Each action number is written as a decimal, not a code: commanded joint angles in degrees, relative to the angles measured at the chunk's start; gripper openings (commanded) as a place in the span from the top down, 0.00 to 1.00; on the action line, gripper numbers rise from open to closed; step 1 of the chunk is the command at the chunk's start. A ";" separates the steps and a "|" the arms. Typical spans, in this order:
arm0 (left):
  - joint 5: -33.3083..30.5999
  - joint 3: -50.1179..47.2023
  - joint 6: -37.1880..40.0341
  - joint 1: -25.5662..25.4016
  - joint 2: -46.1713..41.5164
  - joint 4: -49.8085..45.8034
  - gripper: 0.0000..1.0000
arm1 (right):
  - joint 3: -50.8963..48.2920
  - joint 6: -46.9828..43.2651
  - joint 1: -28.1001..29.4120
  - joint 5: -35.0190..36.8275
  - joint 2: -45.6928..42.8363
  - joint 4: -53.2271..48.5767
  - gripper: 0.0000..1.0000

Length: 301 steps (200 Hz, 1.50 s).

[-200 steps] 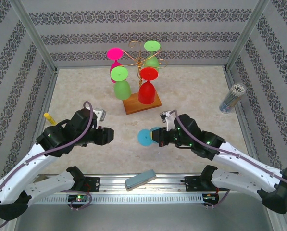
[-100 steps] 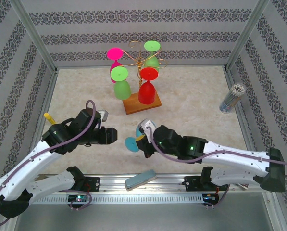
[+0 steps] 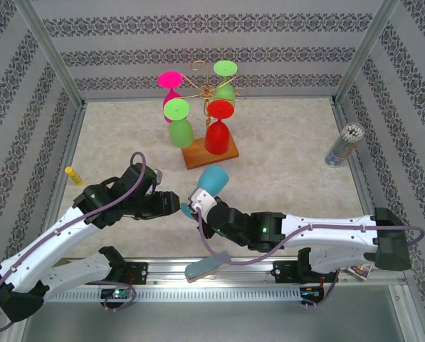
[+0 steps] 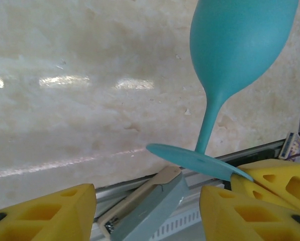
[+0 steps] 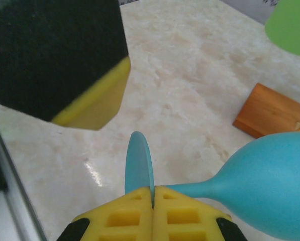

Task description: Take the wine glass off the wine glass rack

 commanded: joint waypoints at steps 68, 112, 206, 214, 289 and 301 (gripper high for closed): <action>9.05 -8.91 -15.42 1.29 -0.46 18.58 0.44 | -3.75 -3.92 3.17 12.18 0.03 4.29 1.00; 9.08 -7.42 -16.07 2.31 0.51 18.99 0.45 | -4.66 -4.66 4.45 14.64 0.55 5.70 1.00; 12.52 -9.16 -18.70 2.78 4.08 26.63 0.51 | -4.05 -7.54 5.81 17.77 1.76 6.82 1.00; 12.56 -9.19 -18.56 2.76 4.20 26.85 0.51 | -3.80 -7.85 5.81 17.98 2.12 6.76 1.00; 12.86 -11.54 -18.70 4.18 3.53 27.35 0.55 | -3.97 -8.62 5.90 18.50 1.28 8.24 1.00; 13.07 -11.87 -18.71 4.42 3.52 27.63 0.56 | -3.91 -9.13 5.90 18.34 0.91 8.32 1.00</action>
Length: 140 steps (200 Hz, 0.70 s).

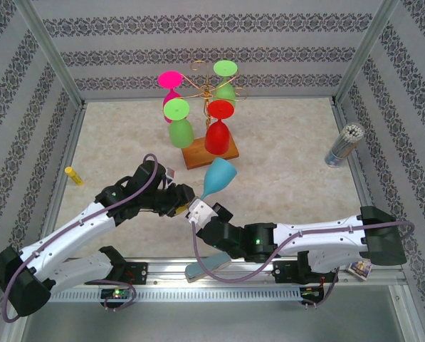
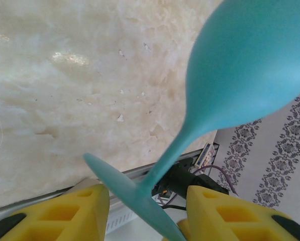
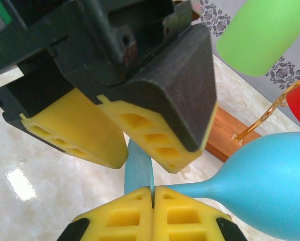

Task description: Take the wine glass off the wine glass rack

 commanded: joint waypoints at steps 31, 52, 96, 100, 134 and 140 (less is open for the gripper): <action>1.37 -1.26 -0.98 1.78 -0.82 3.22 0.59 | 0.79 -2.04 0.72 1.85 -1.52 1.66 1.00; 1.63 -1.41 -0.99 2.09 -0.74 3.77 0.62 | 1.12 -2.31 0.72 1.77 -1.43 1.83 1.00; 2.16 -1.84 -1.07 2.68 -0.70 4.60 0.68 | 1.76 -2.48 0.73 0.90 -1.17 2.31 1.00; 2.21 -1.85 -1.07 2.78 -0.68 4.71 0.68 | 1.71 -2.40 0.68 0.88 -1.12 2.30 1.00; 2.83 -2.18 -1.21 3.14 -0.69 5.61 0.74 | 2.35 -2.52 0.72 0.27 -0.51 2.62 1.00; 2.88 -2.32 -1.28 3.21 -0.71 5.61 0.76 | 2.52 -2.56 0.72 0.21 -0.31 2.62 1.00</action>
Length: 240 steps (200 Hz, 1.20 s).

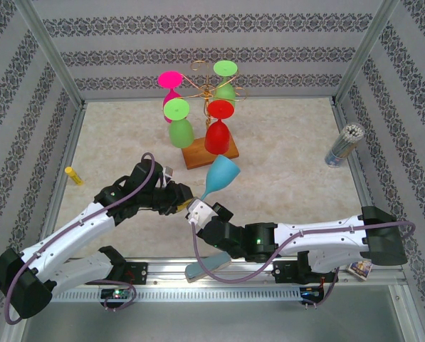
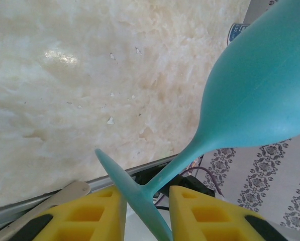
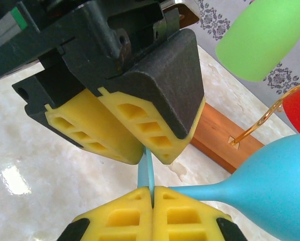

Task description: Take the wine glass off the wine glass rack

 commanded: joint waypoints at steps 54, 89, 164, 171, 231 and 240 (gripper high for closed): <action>0.75 -1.55 -0.18 1.44 -0.74 3.00 0.91 | 4.06 -1.06 0.68 -1.14 1.51 2.83 1.00; 0.80 -2.05 -0.22 1.62 -1.02 3.20 1.00 | 4.64 -0.75 0.67 -1.86 1.66 2.58 1.00; -0.70 -2.69 3.13 1.73 -2.82 5.83 1.00 | 7.05 3.07 0.63 -5.34 -1.12 -3.39 0.83; -0.57 -2.90 3.35 1.71 -2.83 6.68 1.00 | 7.27 3.71 0.63 -5.79 -1.84 -4.22 0.82; -1.13 -6.76 5.65 1.79 -3.10 16.81 1.00 | 12.26 11.57 0.29 -10.87 -7.52 -13.18 0.81; -1.35 -7.18 6.11 1.79 -3.07 17.63 1.00 | 13.56 13.20 -0.10 -11.93 -7.99 -14.93 0.81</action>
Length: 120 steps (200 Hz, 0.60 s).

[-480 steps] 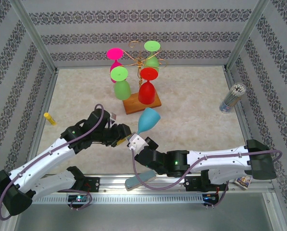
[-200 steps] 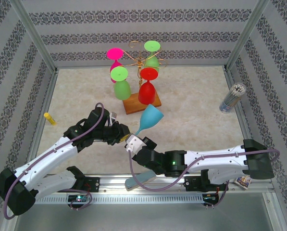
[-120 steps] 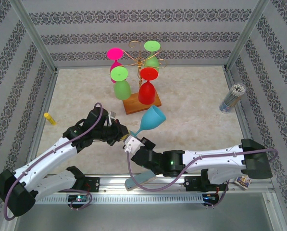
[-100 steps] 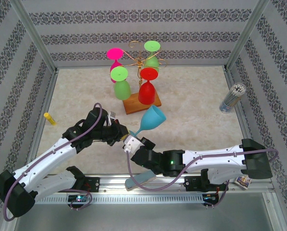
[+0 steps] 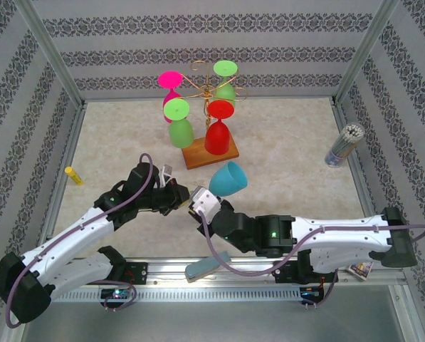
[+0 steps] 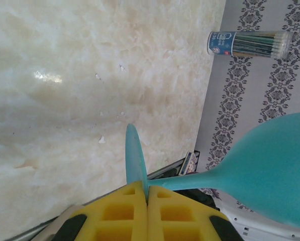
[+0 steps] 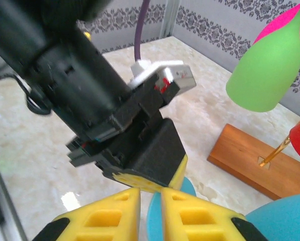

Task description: Take the wine glass off the wine glass rack

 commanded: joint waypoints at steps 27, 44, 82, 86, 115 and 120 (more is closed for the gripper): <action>0.14 -2.72 4.05 0.68 -0.15 10.01 1.00 | 8.43 10.64 -3.08 -10.17 -2.88 -11.47 0.81; 0.62 -4.88 3.61 0.66 -0.37 13.23 1.00 | 13.31 13.74 -5.51 -14.15 -3.36 -17.29 0.81; 0.44 -8.69 3.46 0.67 -1.72 18.21 1.00 | 21.02 15.21 -8.15 -15.35 -3.44 -27.41 0.80; 0.45 -8.80 3.57 0.67 -1.75 18.56 1.00 | 21.26 15.45 -8.66 -15.60 -3.65 -27.95 0.79; 0.00 -11.44 4.59 0.68 -2.94 22.63 1.00 | 20.92 18.00 -14.62 -20.90 -6.21 -29.71 0.66; -0.04 -12.11 4.40 0.68 -3.13 24.02 1.00 | 20.57 18.58 -15.89 -21.91 -6.75 -29.95 0.62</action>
